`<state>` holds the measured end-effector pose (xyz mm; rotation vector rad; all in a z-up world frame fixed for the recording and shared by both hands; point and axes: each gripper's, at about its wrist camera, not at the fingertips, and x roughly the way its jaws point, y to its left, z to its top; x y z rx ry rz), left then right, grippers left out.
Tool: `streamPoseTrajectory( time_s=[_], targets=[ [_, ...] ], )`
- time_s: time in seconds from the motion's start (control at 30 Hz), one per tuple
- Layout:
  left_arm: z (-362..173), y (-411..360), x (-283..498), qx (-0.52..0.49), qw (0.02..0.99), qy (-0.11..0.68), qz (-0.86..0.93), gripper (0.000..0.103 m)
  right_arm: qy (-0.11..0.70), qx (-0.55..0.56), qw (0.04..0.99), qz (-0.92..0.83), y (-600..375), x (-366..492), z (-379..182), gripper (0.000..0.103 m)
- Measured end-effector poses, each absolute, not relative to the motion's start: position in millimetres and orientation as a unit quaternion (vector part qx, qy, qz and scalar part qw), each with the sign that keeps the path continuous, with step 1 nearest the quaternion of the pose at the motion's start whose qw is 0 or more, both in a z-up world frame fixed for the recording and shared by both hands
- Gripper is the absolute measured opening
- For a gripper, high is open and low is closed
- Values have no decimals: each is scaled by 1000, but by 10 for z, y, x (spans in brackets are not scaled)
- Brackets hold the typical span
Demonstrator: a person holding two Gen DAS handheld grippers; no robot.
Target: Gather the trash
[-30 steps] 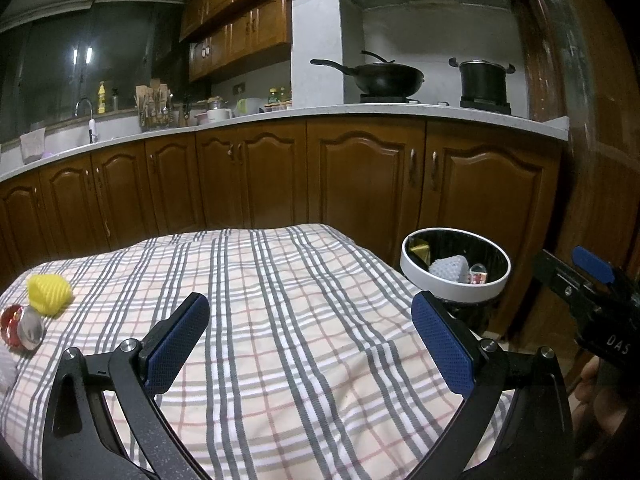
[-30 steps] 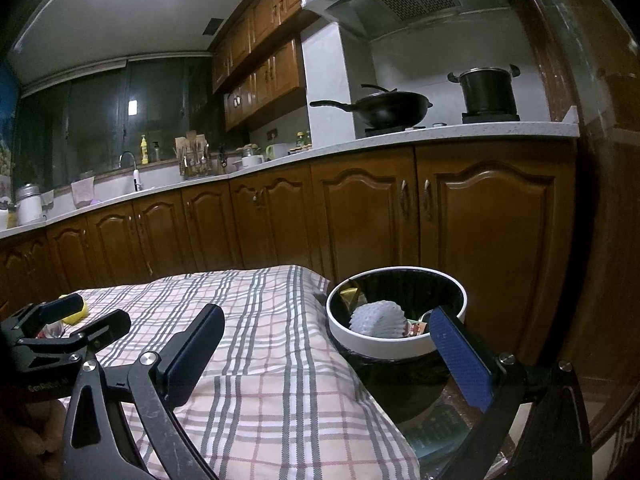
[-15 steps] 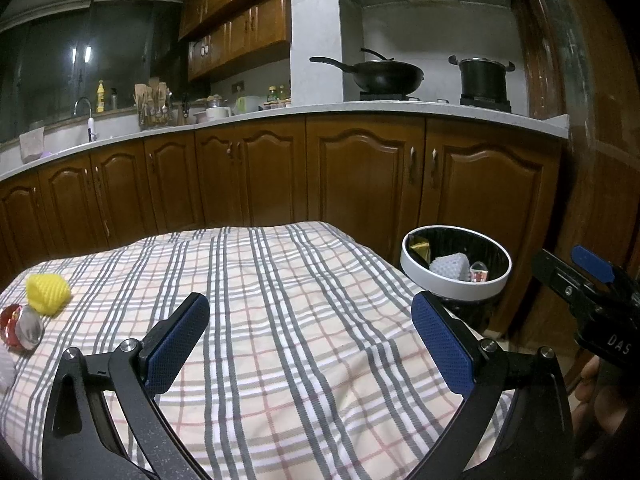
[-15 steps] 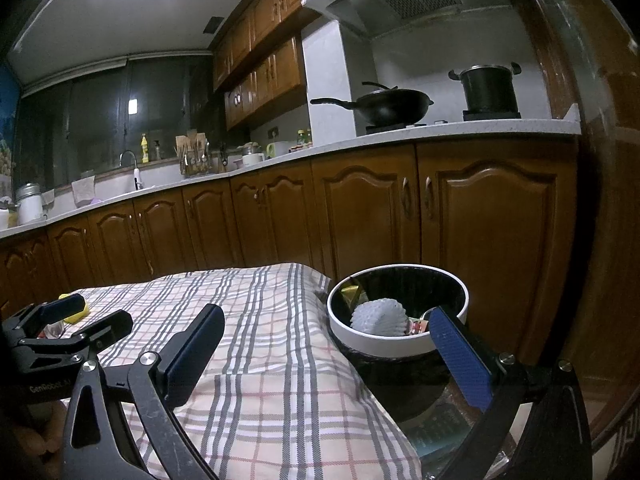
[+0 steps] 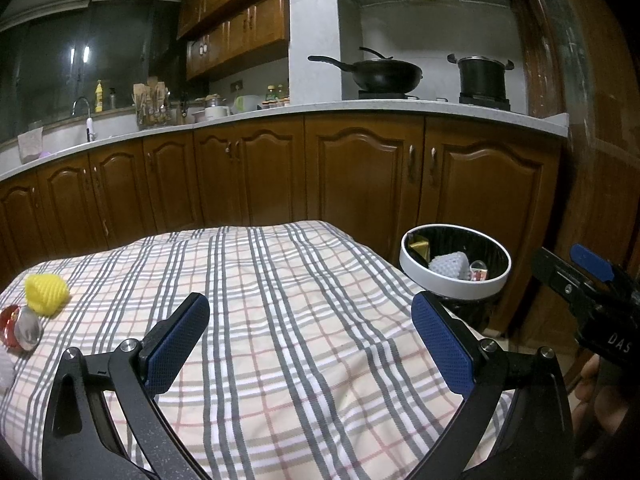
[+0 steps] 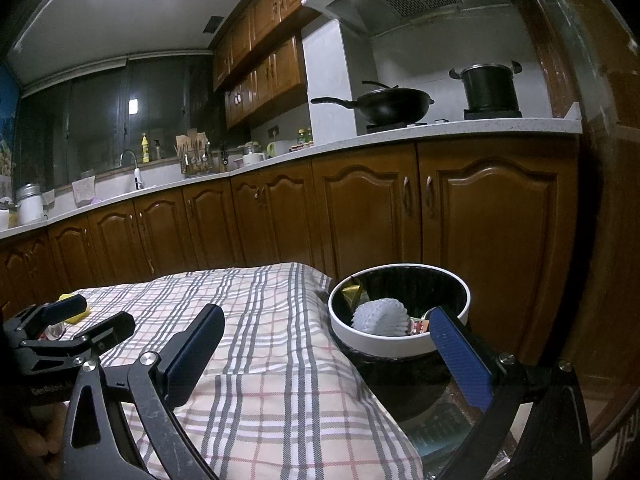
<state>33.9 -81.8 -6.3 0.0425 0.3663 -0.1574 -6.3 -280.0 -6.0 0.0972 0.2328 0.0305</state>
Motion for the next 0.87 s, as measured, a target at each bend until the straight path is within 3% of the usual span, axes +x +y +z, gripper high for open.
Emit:
streamPoseTrajectory(
  time_s=[0.87],
  targets=[
    [-103,-775,379,19,979,186,-82,103,122,48,991,19,-2737,-41,-51,103]
  ],
)
